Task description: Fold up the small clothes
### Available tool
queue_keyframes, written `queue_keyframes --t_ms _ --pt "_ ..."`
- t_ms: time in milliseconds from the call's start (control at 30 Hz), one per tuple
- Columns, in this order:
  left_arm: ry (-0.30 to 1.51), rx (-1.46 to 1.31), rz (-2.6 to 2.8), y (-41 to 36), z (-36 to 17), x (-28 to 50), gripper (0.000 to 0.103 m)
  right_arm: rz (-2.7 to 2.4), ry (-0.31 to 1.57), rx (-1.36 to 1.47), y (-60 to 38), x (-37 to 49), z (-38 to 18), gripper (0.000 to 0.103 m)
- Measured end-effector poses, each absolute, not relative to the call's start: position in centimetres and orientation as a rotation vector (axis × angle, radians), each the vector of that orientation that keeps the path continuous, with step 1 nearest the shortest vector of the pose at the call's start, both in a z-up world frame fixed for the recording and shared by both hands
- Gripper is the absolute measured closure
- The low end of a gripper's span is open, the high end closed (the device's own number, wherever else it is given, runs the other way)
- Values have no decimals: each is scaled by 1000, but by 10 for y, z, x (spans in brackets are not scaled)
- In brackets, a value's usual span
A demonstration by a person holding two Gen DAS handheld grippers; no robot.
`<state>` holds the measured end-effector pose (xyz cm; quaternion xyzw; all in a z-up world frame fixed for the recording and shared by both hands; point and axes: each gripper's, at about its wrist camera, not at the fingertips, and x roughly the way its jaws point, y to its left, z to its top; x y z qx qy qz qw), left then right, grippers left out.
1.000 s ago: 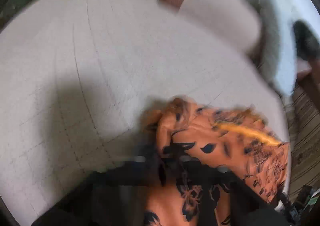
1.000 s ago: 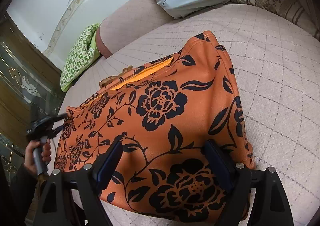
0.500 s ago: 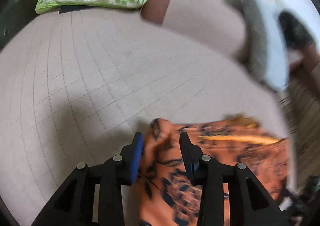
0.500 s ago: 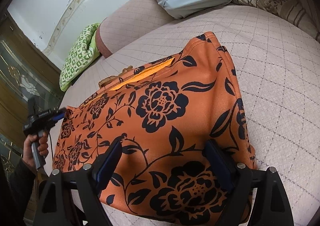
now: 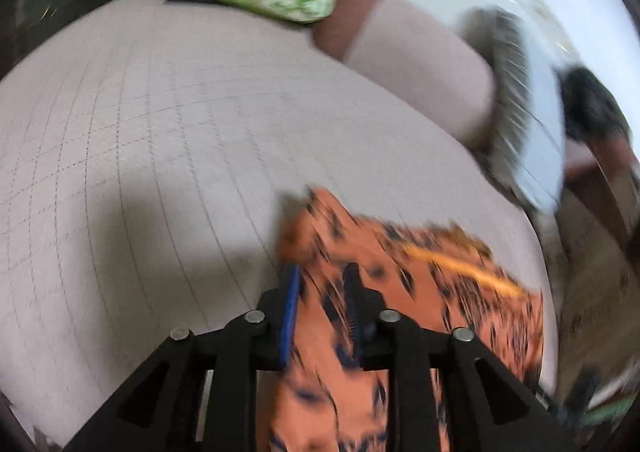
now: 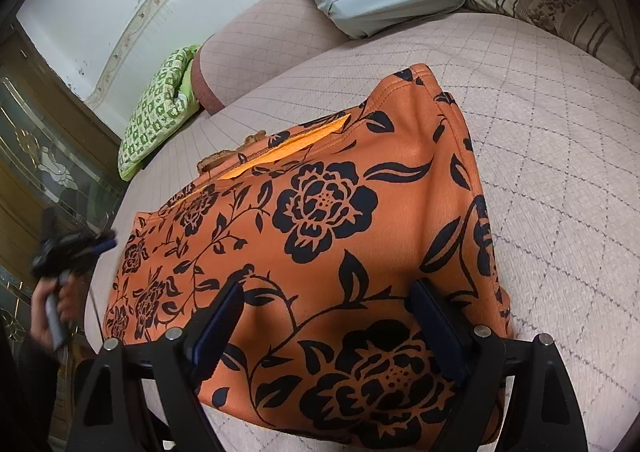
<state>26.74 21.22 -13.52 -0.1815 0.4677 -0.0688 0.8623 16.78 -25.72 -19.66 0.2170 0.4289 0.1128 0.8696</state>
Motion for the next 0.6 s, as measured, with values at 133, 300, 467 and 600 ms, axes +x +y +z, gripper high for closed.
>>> queue_keyframes --t_ms 133,300,467,600 --pt "1154 -177 -11 199 -189 257 59 230 896 453 -257 168 -196 16" --pt "1026 -284 -6 192 -151 231 58 237 887 470 -260 165 -196 16" --pt "916 -72 -10 148 -134 186 37 244 877 505 -266 162 -196 16" --pt "1108 -28 83 160 -178 193 33 233 881 481 -262 162 -196 16"
